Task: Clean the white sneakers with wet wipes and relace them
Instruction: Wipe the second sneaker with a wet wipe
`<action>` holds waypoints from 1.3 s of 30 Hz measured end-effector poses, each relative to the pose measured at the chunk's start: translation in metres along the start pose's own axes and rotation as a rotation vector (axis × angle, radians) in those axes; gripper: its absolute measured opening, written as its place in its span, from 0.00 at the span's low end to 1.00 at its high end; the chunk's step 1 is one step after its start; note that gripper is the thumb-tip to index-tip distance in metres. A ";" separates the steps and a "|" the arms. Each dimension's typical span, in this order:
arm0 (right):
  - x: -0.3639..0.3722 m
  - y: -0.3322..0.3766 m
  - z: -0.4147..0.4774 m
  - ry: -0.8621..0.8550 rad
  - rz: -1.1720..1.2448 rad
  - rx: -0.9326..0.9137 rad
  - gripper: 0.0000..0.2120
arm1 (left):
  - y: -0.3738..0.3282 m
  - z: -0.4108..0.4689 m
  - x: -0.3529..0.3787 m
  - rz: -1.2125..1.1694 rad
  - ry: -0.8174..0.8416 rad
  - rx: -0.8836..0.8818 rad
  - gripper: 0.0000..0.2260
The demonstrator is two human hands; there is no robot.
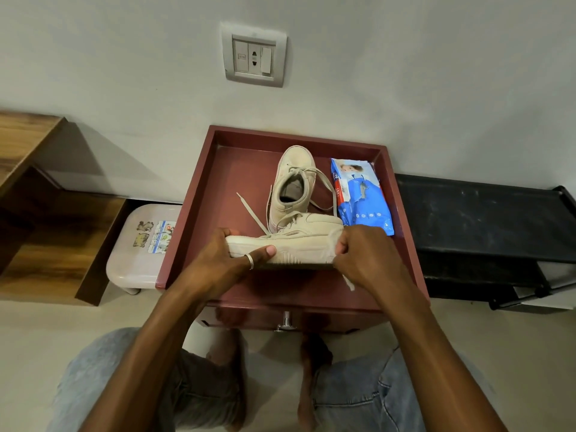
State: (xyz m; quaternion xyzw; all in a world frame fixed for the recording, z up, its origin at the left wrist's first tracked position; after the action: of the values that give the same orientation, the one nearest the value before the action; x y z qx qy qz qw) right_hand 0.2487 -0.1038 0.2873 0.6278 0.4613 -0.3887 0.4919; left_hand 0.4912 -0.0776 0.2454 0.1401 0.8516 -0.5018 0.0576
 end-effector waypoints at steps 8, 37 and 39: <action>-0.004 0.015 -0.005 -0.032 -0.012 -0.123 0.08 | 0.006 0.004 -0.004 0.034 0.014 -0.020 0.35; -0.002 -0.009 0.004 0.046 -0.066 0.003 0.21 | 0.009 0.010 -0.002 0.026 0.027 -0.019 0.34; 0.002 -0.004 0.000 0.073 -0.055 -0.046 0.20 | 0.008 0.009 -0.003 0.033 0.030 -0.021 0.35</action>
State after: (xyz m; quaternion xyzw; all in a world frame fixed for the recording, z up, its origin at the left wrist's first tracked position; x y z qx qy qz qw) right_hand 0.2455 -0.1030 0.2844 0.6172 0.5049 -0.3683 0.4780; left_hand 0.4957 -0.0819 0.2348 0.1610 0.8553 -0.4895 0.0544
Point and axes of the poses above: each hand's wrist, its own z-axis towards the middle knuckle, its own x-axis out of the palm, y = z × x, the point moved 8 cm from there along z, towards the middle knuckle, and after that the axes turned 3 degrees about y, right-handed, at the moved point
